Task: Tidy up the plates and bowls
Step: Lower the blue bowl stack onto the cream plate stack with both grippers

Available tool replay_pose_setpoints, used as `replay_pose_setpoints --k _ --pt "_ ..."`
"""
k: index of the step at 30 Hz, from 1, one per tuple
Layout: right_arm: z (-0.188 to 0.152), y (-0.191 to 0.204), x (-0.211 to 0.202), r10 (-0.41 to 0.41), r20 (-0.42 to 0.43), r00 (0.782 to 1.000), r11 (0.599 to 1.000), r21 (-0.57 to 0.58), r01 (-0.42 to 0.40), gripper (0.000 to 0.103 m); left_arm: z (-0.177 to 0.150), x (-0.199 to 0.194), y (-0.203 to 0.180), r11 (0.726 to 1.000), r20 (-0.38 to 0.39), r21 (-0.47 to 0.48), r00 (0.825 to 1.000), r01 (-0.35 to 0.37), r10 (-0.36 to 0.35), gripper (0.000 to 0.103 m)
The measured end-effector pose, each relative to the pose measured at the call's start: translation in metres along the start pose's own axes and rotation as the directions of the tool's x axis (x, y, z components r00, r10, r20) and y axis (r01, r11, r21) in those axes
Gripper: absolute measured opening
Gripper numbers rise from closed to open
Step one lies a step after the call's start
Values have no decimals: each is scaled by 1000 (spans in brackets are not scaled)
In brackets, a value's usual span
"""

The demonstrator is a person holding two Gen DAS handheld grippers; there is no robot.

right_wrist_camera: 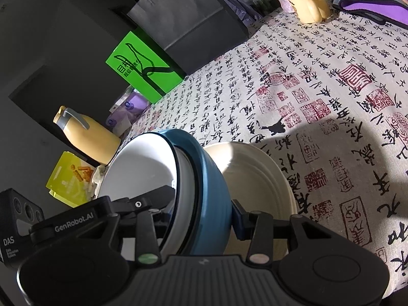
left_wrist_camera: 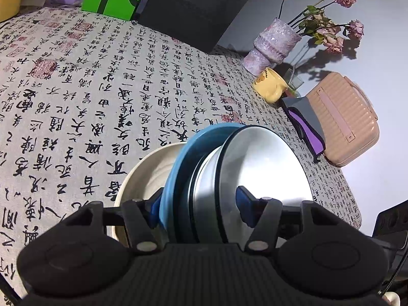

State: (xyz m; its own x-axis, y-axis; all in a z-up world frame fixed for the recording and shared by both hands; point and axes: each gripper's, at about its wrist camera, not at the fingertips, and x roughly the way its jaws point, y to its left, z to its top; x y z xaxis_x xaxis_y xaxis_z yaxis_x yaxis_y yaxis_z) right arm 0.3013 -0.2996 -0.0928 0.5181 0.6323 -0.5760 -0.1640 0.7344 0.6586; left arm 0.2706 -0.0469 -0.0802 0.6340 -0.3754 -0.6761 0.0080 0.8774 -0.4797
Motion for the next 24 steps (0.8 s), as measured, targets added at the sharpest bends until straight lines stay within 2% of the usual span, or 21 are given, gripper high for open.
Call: replay_pose_setpoints --k 17,21,24 --pt "4 -4 10 -22 -11 1000 1000 -18 22 44 1 10 5 1000 -20 -2 1000 -13 13 60" --pt "4 -5 8 -11 1 1000 1000 -24 11 49 1 0 2 1000 16 21 1000 -9 8 74" --pt "3 -2 2 -5 21 1000 999 -42 6 61 0 -10 2 999 49 34 999 -26 24 83"
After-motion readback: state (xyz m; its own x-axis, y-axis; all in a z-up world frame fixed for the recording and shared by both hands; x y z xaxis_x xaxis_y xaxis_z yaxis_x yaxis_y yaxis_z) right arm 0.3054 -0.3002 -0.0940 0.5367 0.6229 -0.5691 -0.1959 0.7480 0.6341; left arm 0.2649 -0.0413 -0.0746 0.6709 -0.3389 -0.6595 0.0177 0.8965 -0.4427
